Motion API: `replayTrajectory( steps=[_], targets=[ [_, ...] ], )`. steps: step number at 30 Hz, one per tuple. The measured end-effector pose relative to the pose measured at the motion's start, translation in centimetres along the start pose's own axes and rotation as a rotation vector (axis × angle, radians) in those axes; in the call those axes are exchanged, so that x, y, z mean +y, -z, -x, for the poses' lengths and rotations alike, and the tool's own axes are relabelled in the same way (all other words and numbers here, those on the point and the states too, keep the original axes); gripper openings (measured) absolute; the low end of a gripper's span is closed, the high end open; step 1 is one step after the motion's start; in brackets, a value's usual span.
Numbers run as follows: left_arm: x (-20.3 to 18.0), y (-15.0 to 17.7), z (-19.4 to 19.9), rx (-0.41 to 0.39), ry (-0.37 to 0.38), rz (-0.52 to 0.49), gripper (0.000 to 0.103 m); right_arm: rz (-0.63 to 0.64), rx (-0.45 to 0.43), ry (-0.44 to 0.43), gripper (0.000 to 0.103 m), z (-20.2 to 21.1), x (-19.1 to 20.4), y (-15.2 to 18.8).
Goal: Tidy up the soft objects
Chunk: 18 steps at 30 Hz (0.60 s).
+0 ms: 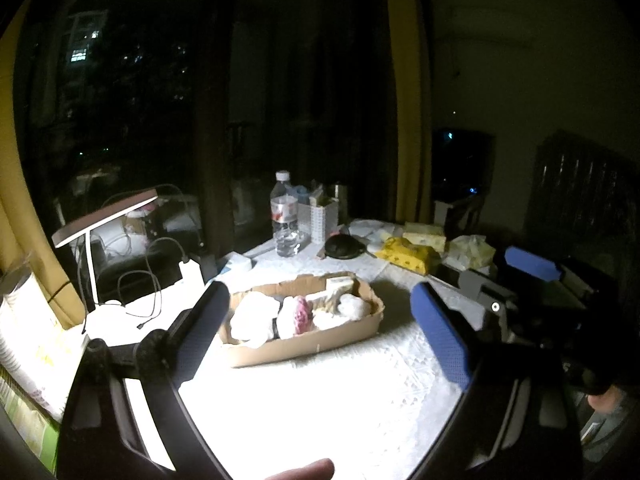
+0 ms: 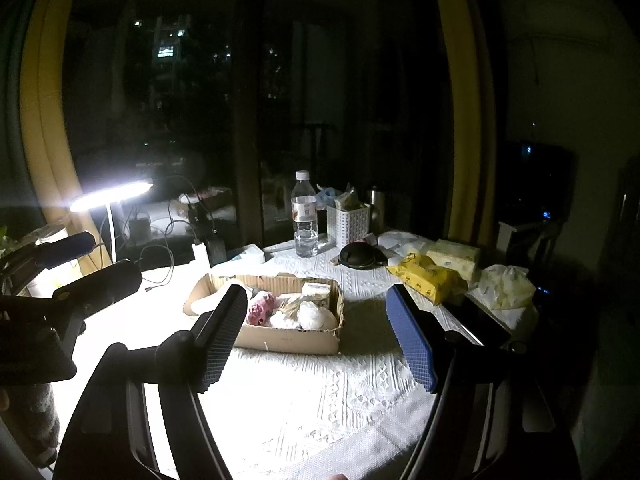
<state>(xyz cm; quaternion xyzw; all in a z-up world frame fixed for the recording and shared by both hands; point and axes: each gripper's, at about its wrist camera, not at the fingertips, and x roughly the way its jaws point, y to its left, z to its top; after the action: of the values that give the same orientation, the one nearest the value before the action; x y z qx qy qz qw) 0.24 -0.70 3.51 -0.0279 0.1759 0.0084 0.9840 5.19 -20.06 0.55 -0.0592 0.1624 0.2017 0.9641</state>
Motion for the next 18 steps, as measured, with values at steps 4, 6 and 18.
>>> replayTrajectory(
  steps=[4,6,18],
  targets=[
    [0.06,-0.03,-0.02,0.002,-0.002,-0.001,0.093,0.0,0.0,-0.001,0.075,-0.03,0.02,0.01],
    [0.09,-0.01,-0.02,0.001,-0.004,-0.002,0.093,0.0,0.001,0.0,0.075,-0.04,0.04,0.02],
    [0.43,0.13,-0.13,0.002,-0.015,-0.004,0.093,0.0,0.001,0.001,0.075,-0.1,0.05,-0.02]
  ],
)
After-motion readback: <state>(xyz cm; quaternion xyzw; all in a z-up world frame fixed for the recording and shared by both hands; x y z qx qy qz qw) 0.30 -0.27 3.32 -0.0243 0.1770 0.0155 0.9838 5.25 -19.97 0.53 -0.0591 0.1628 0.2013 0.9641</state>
